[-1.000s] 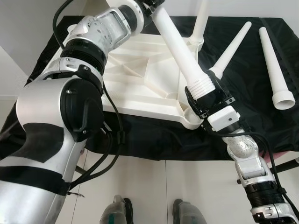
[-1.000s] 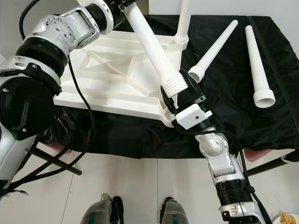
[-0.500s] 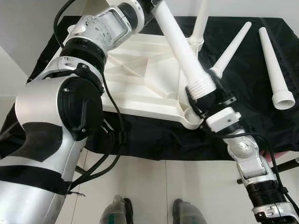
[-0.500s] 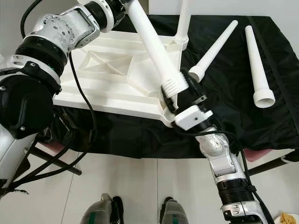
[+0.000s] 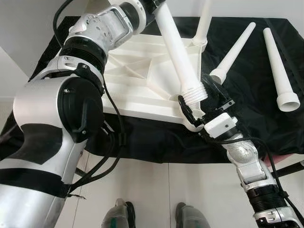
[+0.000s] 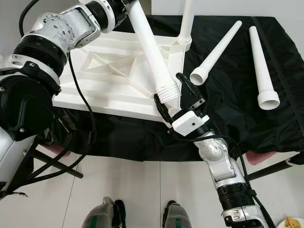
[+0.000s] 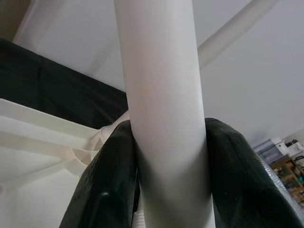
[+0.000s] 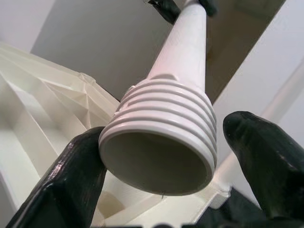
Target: Building children table
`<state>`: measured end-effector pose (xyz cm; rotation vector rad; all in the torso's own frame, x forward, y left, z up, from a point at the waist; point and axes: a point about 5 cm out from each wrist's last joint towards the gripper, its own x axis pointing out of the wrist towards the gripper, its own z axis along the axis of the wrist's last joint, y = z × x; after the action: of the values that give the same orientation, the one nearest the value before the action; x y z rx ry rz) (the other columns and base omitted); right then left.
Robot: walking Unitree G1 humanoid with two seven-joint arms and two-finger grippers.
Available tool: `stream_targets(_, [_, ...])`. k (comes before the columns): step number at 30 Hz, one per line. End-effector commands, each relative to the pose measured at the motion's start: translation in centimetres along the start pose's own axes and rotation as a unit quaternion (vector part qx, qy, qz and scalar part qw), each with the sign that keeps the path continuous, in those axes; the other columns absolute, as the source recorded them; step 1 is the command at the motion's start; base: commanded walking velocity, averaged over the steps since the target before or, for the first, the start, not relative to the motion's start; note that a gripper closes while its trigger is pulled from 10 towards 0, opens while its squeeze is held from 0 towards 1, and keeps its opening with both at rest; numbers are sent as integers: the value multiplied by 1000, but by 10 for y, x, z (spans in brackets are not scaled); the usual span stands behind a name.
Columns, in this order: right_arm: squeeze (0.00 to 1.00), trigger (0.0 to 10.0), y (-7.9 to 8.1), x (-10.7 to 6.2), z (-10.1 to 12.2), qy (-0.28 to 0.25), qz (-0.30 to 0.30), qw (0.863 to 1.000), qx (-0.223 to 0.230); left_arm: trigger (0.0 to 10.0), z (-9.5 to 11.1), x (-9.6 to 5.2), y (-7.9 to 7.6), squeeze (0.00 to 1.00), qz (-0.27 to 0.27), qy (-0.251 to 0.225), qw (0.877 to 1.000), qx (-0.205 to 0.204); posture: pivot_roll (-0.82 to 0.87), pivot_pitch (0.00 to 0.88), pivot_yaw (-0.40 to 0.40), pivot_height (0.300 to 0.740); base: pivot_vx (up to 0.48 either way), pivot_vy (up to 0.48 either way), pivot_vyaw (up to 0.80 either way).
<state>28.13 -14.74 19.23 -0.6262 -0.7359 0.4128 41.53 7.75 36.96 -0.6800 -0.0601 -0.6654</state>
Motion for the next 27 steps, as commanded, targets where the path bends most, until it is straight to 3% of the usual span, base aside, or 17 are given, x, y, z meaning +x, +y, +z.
stream_targets(1, [0, 10000, -3, -1, 0, 9, -16, 999, 42, 10000, 10, -1, -5, 0, -24, -8, 999, 38, -63, 131, 100, 740, 0, 0, 0])
stream_targets(3, [0, 10000, -3, -1, -1, 15, -12, 998, 67, 10000, 10, -1, -5, 0, -23, -8, 999, 47, -63, 131, 100, 740, 0, 0, 0])
stream_targets(9, [0, 10000, -2, -5, -5, 27, -12, 996, 78, 10000, 16, -3, -2, 0, -13, -23, 999, 35, -65, 133, 98, 740, 0, 0, 0])
stream_targets(13, [0, 10000, 1, -11, -6, 28, -15, 996, 78, 10000, 21, -4, -2, 0, -8, -29, 999, 37, -65, 133, 98, 740, 0, 0, 0])
stream_targets(18, [0, 10000, -1, -17, -3, 20, -34, 999, 33, 10000, 24, -6, 2, 0, 7, -35, 999, 37, -62, 133, 100, 740, 0, 0, 0])
stream_targets(24, [0, 10000, 7, -27, -1, 28, -37, 999, 27, 10000, 24, -7, 4, 0, 16, -36, 998, 41, -64, 136, 102, 740, 0, 0, 0])
stream_targets(27, [0, 10000, 8, -26, 1, 30, -36, 998, 45, 10000, 26, -7, 4, 0, 15, -40, 998, 52, -66, 137, 102, 740, 0, 0, 0])
